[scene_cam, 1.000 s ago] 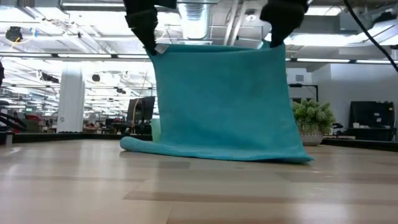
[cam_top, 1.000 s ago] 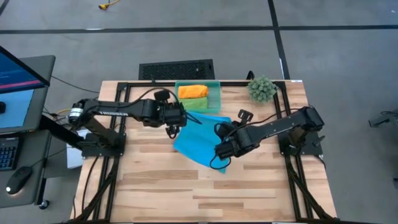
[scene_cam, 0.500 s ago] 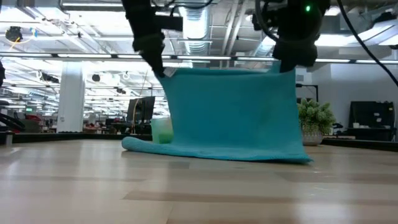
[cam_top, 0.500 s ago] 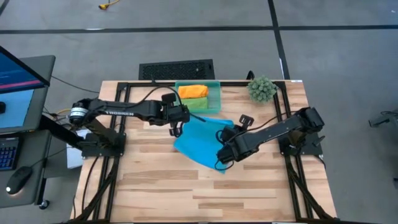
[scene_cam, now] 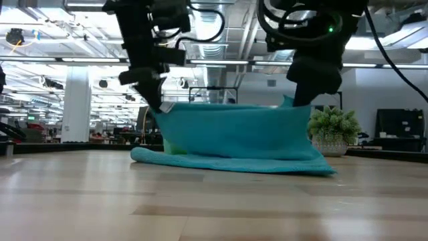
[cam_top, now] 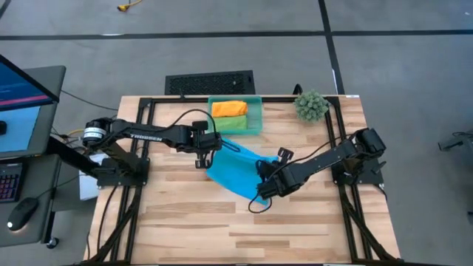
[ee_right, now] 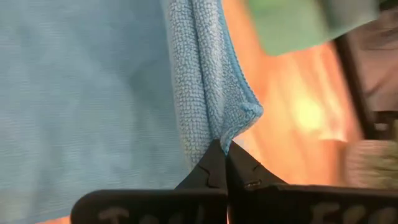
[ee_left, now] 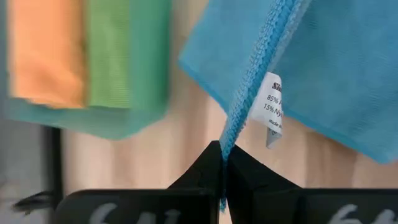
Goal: Roll microfiber towels into tight, uniform cylinder then place into a basket
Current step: Roll the blue microfiber cloth
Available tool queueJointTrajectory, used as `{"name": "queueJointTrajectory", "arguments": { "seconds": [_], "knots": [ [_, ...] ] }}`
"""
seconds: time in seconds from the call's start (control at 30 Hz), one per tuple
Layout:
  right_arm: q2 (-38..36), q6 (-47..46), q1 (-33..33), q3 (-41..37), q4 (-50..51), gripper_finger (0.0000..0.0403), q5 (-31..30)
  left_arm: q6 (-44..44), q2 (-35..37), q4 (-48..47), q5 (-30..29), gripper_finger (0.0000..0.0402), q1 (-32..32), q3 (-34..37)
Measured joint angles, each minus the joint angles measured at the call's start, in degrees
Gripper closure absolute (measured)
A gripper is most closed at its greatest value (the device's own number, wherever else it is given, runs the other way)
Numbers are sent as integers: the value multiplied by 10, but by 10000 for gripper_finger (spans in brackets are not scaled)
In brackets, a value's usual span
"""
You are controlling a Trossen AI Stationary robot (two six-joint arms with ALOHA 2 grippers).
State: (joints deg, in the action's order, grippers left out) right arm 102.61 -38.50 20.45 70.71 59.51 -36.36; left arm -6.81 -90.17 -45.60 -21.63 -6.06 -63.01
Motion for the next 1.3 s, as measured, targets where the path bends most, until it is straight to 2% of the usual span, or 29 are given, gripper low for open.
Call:
{"name": "queueJointTrajectory", "arguments": {
  "seconds": [0.2,0.33,0.7,0.93,1.07,1.2,1.3],
  "knots": [
    [0,-5,12,-11,-47,400,78,4,0,33,48,401,17,37],
    [0,-5,23,-11,-81,400,115,10,0,38,49,401,36,44],
    [0,-35,38,-11,-104,393,118,5,0,39,46,401,65,44],
    [0,-31,35,-11,-118,328,124,5,0,38,49,401,64,44],
    [0,-35,38,-11,-118,279,125,5,0,38,89,395,64,44],
    [0,-36,45,-11,-123,231,126,3,0,21,128,362,68,44],
    [0,-36,50,-11,-123,203,126,2,0,10,137,325,72,44]
  ]
}}
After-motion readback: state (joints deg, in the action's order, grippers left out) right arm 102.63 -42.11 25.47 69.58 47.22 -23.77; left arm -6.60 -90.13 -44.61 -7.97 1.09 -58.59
